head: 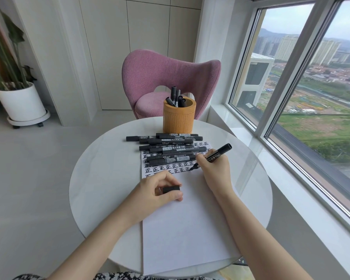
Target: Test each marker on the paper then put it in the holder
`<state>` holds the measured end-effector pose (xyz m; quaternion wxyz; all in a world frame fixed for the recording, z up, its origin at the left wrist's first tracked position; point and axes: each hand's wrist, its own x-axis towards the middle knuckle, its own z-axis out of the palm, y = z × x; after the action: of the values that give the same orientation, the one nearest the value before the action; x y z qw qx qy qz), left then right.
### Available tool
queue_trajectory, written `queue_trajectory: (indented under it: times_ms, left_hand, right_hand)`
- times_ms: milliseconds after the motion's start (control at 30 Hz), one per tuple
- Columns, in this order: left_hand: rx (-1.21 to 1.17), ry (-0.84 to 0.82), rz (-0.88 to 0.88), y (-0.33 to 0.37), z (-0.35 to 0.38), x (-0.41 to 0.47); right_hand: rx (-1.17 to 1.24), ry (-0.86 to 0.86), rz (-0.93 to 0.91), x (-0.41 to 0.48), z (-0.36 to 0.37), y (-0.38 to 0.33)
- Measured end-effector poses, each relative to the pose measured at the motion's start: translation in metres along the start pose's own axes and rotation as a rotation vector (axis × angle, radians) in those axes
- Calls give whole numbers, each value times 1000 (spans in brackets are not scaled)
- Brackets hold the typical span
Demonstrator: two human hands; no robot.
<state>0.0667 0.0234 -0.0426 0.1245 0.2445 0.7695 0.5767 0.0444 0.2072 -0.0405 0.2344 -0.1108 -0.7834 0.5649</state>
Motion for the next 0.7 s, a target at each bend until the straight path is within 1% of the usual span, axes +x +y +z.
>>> queue_trajectory:
  times_ms: [233, 367, 467, 567, 700]
  left_hand:
    - [-23, 1, -4, 0, -1, -1]
    - [-28, 26, 13, -2, -2, 0]
    - [-64, 62, 39, -2, -2, 2]
    - [-90, 111, 67, -2, -4, 3]
    - [-142, 229, 66, -3, -6, 4]
  right_hand:
    - [-8, 29, -8, 2, 0, 2]
    - [43, 52, 34, 2, -2, 2]
    - [158, 54, 82, 3, -5, -3]
    - [331, 0, 133, 1, -10, -11]
    - [548, -89, 239, -7, -9, -19]
